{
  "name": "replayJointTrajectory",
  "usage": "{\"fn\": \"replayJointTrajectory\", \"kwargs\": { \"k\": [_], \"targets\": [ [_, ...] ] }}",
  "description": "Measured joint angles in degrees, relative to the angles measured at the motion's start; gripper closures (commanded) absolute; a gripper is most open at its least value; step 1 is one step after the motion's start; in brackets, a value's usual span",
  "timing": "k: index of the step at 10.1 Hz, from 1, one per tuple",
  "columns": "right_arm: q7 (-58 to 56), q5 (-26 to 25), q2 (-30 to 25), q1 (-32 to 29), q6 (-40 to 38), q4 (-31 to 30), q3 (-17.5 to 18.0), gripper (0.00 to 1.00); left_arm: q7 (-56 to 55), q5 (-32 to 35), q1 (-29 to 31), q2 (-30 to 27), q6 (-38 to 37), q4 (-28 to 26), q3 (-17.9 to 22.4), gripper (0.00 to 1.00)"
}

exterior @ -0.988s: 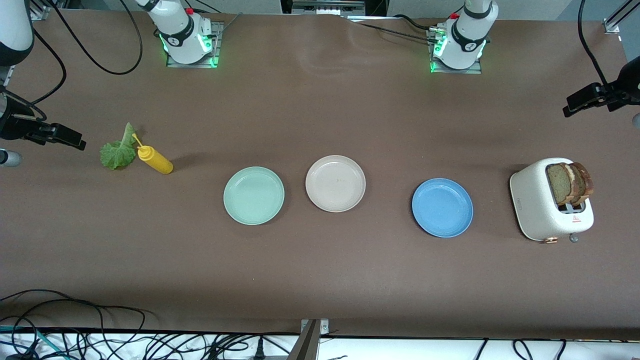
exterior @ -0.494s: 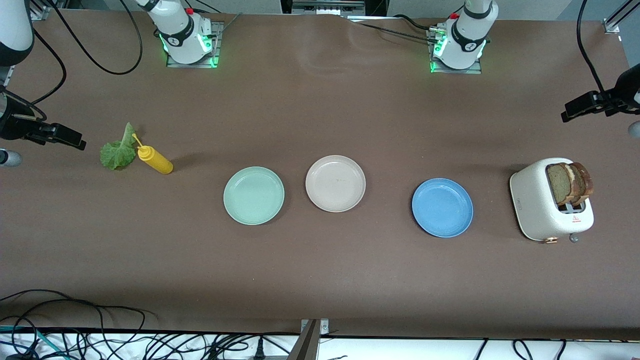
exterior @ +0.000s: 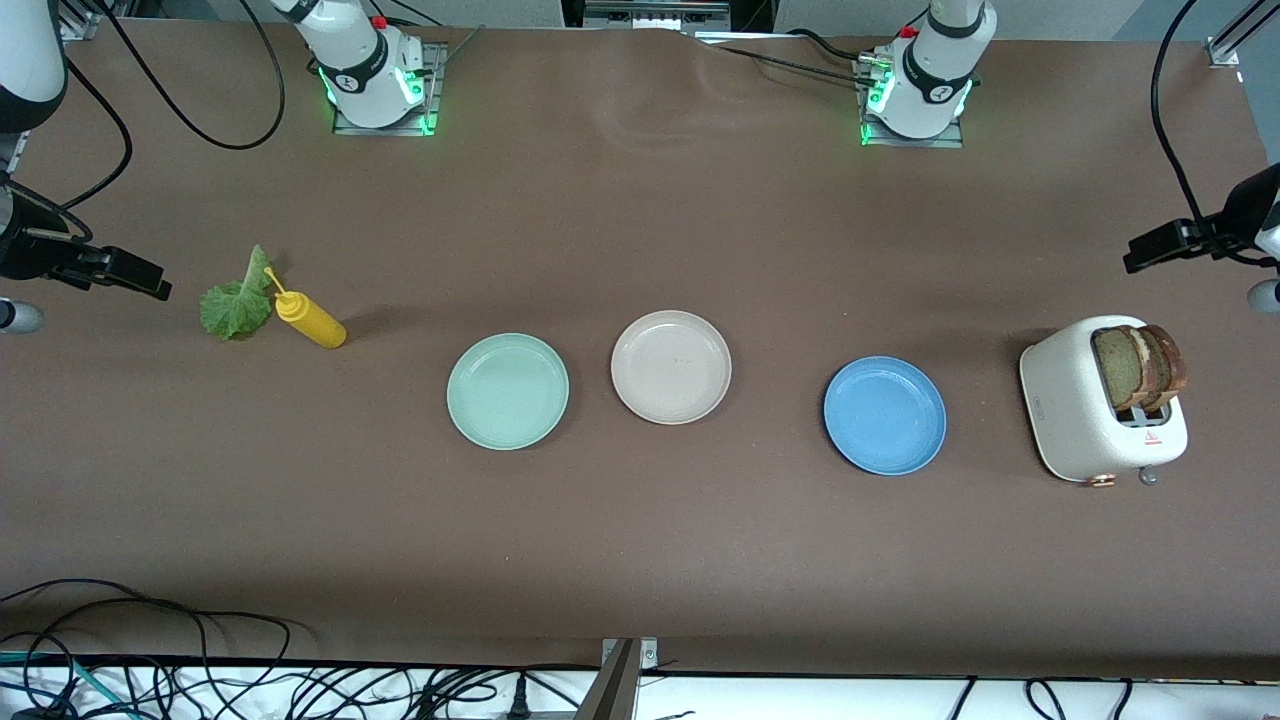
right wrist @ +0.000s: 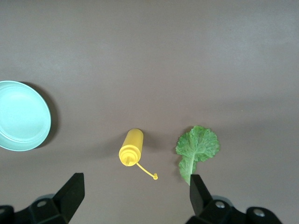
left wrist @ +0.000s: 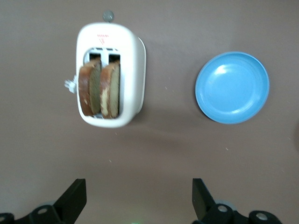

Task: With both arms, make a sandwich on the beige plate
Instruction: 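Lower the left gripper over the toaster onto a bread slice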

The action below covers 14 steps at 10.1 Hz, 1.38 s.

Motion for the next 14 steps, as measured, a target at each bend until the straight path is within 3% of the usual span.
{"fn": "replayJointTrajectory", "kwargs": {
  "k": [4, 9, 14],
  "targets": [
    [0.0, 0.0, 0.0, -0.1, 0.0, 0.0, -0.9, 0.00, 1.9, 0.9, 0.9, 2.8, 7.7, -2.5, 0.9, 0.00],
    [0.0, 0.0, -0.1, -0.2, 0.1, 0.7, -1.3, 0.00, 5.4, 0.9, 1.0, 4.9, 29.5, -16.2, 3.2, 0.00],
    [0.1, 0.0, 0.0, -0.3, -2.0, 1.4, -1.5, 0.00, 7.3, 0.9, 1.2, 6.0, 32.8, -18.6, 5.4, 0.00]
  ]
}}
